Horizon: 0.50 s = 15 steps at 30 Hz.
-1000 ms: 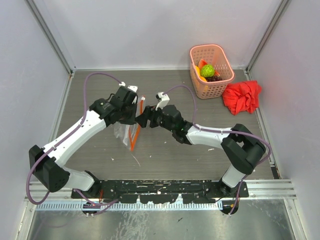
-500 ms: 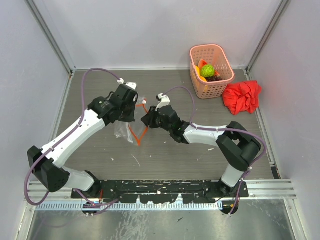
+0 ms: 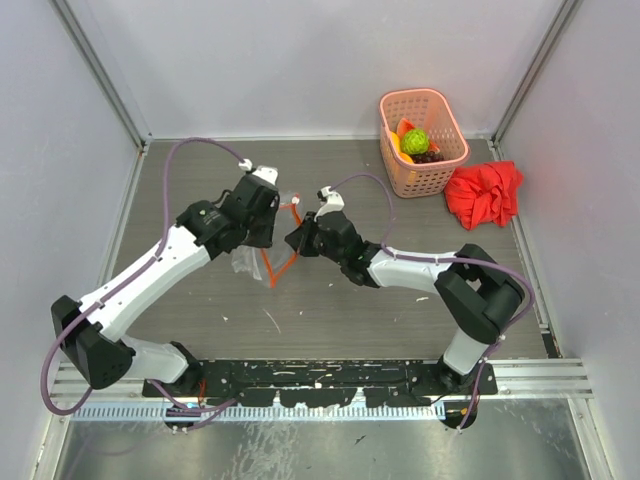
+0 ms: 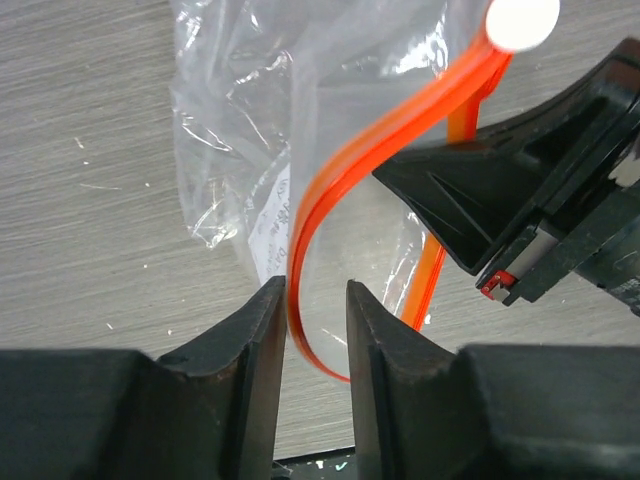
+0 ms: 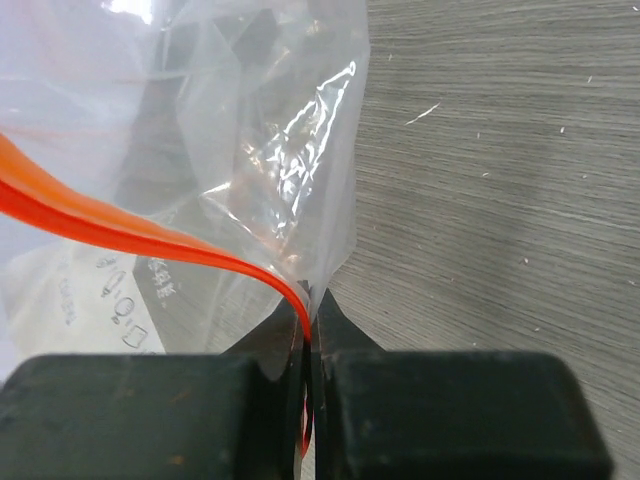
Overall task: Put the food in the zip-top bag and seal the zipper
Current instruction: Open the zipper of the food storage bag.
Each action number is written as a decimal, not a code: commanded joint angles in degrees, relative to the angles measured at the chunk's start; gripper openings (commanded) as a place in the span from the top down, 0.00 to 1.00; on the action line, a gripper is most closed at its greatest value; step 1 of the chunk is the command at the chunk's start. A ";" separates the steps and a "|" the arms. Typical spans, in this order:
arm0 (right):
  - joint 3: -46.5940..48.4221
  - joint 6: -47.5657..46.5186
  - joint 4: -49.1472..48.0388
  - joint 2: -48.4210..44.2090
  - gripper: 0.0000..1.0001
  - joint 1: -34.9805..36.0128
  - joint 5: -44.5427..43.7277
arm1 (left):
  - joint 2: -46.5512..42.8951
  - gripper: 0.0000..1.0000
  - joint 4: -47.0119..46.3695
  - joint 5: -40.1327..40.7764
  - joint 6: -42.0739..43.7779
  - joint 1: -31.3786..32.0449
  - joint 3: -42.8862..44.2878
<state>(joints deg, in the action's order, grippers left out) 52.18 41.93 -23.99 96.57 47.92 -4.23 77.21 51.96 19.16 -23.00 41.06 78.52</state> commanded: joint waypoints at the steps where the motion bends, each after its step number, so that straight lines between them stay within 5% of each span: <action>1: 0.02 4.22 -2.65 -3.88 0.94 0.20 -0.43 | -0.94 0.66 -4.48 -0.38 -1.01 1.94 -2.24; 9: -0.67 5.42 -3.75 -4.90 0.94 0.24 0.46 | -0.18 0.57 -8.10 6.69 -1.62 3.37 -5.34; 15: -1.45 5.29 -3.18 -4.77 0.93 0.16 0.85 | -1.14 0.79 -5.45 13.68 1.09 3.41 -3.51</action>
<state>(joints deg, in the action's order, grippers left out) 51.24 46.59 -24.62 94.74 47.92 -3.57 77.43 47.18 25.52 -23.33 44.29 73.03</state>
